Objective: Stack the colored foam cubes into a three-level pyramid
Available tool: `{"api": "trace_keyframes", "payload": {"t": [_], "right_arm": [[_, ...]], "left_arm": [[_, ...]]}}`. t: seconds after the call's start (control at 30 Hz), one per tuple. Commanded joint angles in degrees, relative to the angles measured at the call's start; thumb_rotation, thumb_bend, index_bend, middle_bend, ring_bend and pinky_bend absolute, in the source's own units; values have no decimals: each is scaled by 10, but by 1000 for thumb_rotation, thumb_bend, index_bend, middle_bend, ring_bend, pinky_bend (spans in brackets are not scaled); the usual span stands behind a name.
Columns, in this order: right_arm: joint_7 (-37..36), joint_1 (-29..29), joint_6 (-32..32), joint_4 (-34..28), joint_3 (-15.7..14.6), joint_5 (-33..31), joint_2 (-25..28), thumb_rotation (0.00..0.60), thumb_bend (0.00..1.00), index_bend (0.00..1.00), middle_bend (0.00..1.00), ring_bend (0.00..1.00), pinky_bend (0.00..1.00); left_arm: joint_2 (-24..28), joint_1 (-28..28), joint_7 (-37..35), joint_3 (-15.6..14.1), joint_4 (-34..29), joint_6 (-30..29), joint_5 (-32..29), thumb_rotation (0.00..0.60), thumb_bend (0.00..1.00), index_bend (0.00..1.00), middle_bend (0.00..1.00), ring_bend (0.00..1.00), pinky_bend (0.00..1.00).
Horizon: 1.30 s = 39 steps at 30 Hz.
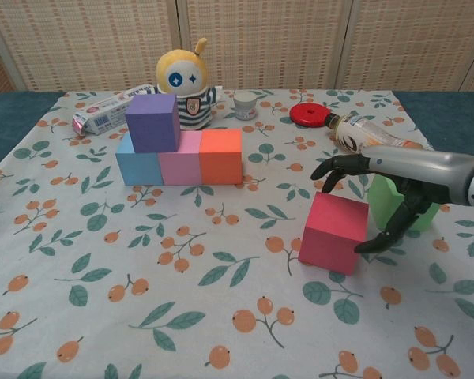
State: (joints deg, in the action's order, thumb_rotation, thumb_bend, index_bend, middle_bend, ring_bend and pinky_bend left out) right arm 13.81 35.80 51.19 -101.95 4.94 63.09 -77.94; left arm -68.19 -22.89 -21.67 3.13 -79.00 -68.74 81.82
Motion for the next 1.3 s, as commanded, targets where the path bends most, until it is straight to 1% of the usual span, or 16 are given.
{"api": "trace_keyframes", "payload": {"t": [0.03, 0.23, 0.33, 0.5, 0.6, 0.7, 0.8, 0.93, 1.03, 1.1, 1.2, 1.3], "right_arm": [[5, -1, 6, 4, -1, -6, -8, 600, 0, 141, 214, 0, 0], [12, 0, 12, 10, -4, -17, -23, 600, 0, 158, 238, 0, 0], [13, -1, 17, 17, -3, -19, -30, 600, 5, 191, 275, 10, 0], [15, 2, 19, 31, -1, -20, -38, 600, 72, 251, 338, 61, 0], [-10, 9, 5, 30, 13, -14, -27, 600, 127, 277, 356, 82, 0], [-55, 27, -33, 35, 35, 0, -2, 600, 131, 284, 357, 83, 0], [-91, 54, -77, 55, 53, 31, 21, 600, 130, 288, 357, 83, 0], [-118, 84, -106, 76, 77, 50, 36, 600, 130, 285, 357, 84, 0], [-133, 105, -130, 87, 91, 51, 47, 600, 130, 281, 357, 84, 0], [-140, 118, -155, 91, 90, 52, 53, 600, 131, 276, 357, 84, 0], [-147, 134, -190, 101, 75, 62, 51, 600, 130, 267, 357, 83, 0], [-140, 140, -197, 121, 56, 84, 32, 600, 131, 254, 357, 82, 0]], "left_arm": [[-4, 2, -7, -1, 6, 1, 3, 600, 325, 218, 158, 76, 153], [-9, 3, -18, -1, 15, 1, 11, 600, 324, 218, 156, 76, 153], [-11, 3, -21, -1, 18, 2, 14, 600, 324, 217, 156, 76, 153], [-13, 4, -25, -1, 21, 0, 18, 600, 325, 217, 156, 76, 153], [-12, 4, -25, -1, 21, -2, 21, 600, 326, 218, 156, 76, 153], [-11, 5, -24, 0, 20, -3, 22, 600, 326, 218, 156, 76, 153], [-10, 5, -22, 1, 17, -2, 21, 600, 326, 218, 157, 76, 153], [-8, 6, -14, 1, 10, 0, 19, 600, 325, 218, 157, 76, 153], [-5, 6, -9, 3, 4, 3, 16, 600, 325, 218, 157, 76, 153], [-4, 6, -6, 3, 2, 4, 14, 600, 325, 218, 157, 76, 153], [-3, 7, -2, 3, -3, 5, 13, 600, 325, 218, 157, 76, 153], [-5, 6, 1, 3, -5, 9, 12, 600, 325, 218, 157, 76, 153]]}}
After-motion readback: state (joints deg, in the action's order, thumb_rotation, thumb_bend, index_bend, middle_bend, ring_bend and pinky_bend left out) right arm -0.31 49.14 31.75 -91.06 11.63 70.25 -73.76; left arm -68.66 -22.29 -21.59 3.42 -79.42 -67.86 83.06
